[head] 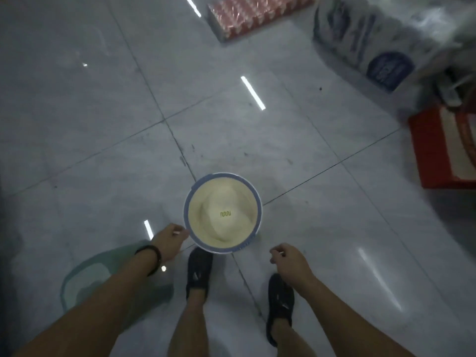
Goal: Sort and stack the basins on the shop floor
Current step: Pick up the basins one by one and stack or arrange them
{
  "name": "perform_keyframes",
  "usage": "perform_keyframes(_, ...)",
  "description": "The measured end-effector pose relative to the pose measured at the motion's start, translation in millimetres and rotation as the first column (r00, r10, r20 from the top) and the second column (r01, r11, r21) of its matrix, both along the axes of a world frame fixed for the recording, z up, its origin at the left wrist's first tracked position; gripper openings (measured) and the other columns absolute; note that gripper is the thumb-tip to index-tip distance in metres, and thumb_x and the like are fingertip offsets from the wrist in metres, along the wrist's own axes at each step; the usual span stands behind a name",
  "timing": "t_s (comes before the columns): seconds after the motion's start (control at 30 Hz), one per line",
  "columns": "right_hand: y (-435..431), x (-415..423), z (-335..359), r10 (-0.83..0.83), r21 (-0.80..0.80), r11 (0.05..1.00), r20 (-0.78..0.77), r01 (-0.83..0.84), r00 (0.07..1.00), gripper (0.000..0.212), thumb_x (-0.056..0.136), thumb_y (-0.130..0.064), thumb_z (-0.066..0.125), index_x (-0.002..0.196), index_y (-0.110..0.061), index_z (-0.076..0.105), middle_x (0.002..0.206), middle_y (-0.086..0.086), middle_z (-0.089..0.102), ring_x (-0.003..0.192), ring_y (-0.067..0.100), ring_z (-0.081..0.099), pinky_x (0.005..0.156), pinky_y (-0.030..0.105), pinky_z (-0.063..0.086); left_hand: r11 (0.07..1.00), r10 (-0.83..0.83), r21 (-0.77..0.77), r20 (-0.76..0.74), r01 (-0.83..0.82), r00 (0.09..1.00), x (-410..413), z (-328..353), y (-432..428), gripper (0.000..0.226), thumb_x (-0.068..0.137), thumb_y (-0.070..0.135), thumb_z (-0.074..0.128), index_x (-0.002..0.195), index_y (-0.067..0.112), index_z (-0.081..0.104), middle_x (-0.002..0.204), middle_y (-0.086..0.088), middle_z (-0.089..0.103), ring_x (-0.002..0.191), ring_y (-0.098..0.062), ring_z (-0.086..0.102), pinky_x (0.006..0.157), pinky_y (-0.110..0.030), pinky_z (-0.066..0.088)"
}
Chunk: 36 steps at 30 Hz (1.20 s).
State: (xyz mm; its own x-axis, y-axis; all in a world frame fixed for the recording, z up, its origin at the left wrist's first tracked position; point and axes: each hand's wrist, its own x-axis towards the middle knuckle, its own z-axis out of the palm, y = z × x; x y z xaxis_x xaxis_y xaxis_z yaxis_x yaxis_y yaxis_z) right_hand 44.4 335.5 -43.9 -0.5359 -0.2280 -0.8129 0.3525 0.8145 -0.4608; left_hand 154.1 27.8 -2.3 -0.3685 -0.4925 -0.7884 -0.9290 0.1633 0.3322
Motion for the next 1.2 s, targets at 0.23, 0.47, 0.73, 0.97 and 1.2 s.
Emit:
perform_keyframes(0.23, -53, -12, -197, -0.37, 0.099, 0.929, 0.187, 0.357, 0.91, 0.05, 0.108, -0.052, 0.039, 0.141, -0.016, 0.052, 0.128, 0.005, 0.06, 0.114, 0.023, 0.059, 0.102, 0.044, 0.05, 0.997, 0.043, -0.066, 0.054, -0.039, 0.998, -109, -195, -115, 0.066, 0.102, 0.056, 0.038, 0.15, 0.011, 0.04, 0.153, -0.014, 0.043, 0.135, -0.032, 0.045, 0.109, -0.042, 0.038)
perform_keyframes(0.47, -112, 6, -338, -0.84, 0.051, 0.426, 0.392, 0.903, 0.374, 0.074, 0.087, -0.084, 0.038, 0.136, -0.031, 0.057, 0.128, -0.003, 0.064, 0.116, 0.022, 0.061, 0.105, 0.049, 0.049, 0.856, 0.288, 0.447, 0.006, -0.261, 0.958, -163, -351, -176, 0.075, 0.08, 0.082, 0.05, 0.119, 0.022, 0.073, 0.118, -0.006, 0.073, 0.1, -0.03, 0.072, 0.081, -0.041, 0.059)
perform_keyframes(0.73, -129, 24, -390, -0.9, -0.058, 0.189, 0.389, 0.98, 0.197, 0.103, 0.076, -0.091, 0.05, 0.149, -0.019, 0.051, 0.134, 0.005, 0.061, 0.126, 0.026, 0.058, 0.115, 0.052, 0.041, 0.793, 0.345, 0.578, -0.169, -0.191, 0.923, -156, -418, -181, 0.043, 0.091, 0.057, 0.059, 0.108, 0.024, 0.08, 0.105, -0.007, 0.077, 0.089, -0.027, 0.075, 0.073, -0.037, 0.061)
perform_keyframes(0.97, -66, 1, -311, -0.872, -0.091, 0.041, 0.483, 0.995, 0.08, 0.082, 0.083, -0.086, 0.041, 0.124, -0.021, 0.07, 0.108, 0.009, 0.079, 0.103, 0.03, 0.071, 0.096, 0.049, 0.054, 0.756, 0.401, 0.616, -0.169, -0.221, 0.9, -150, -338, -114, 0.047, 0.096, 0.052, 0.056, 0.127, 0.019, 0.071, 0.118, -0.009, 0.074, 0.101, -0.03, 0.073, 0.08, -0.042, 0.061)
perform_keyframes(1.2, 29, -2, -85, -0.925, -0.198, 0.094, 0.344, 0.976, 0.159, 0.066, 0.07, -0.081, 0.059, 0.094, -0.026, 0.086, 0.095, 0.002, 0.082, 0.086, 0.021, 0.079, 0.062, 0.033, 0.064, 0.728, 0.287, 0.671, -0.112, -0.14, 0.951, -185, -137, -12, 0.045, 0.104, 0.047, 0.04, 0.125, 0.017, 0.066, 0.112, -0.006, 0.074, 0.099, -0.026, 0.07, 0.083, -0.034, 0.06)
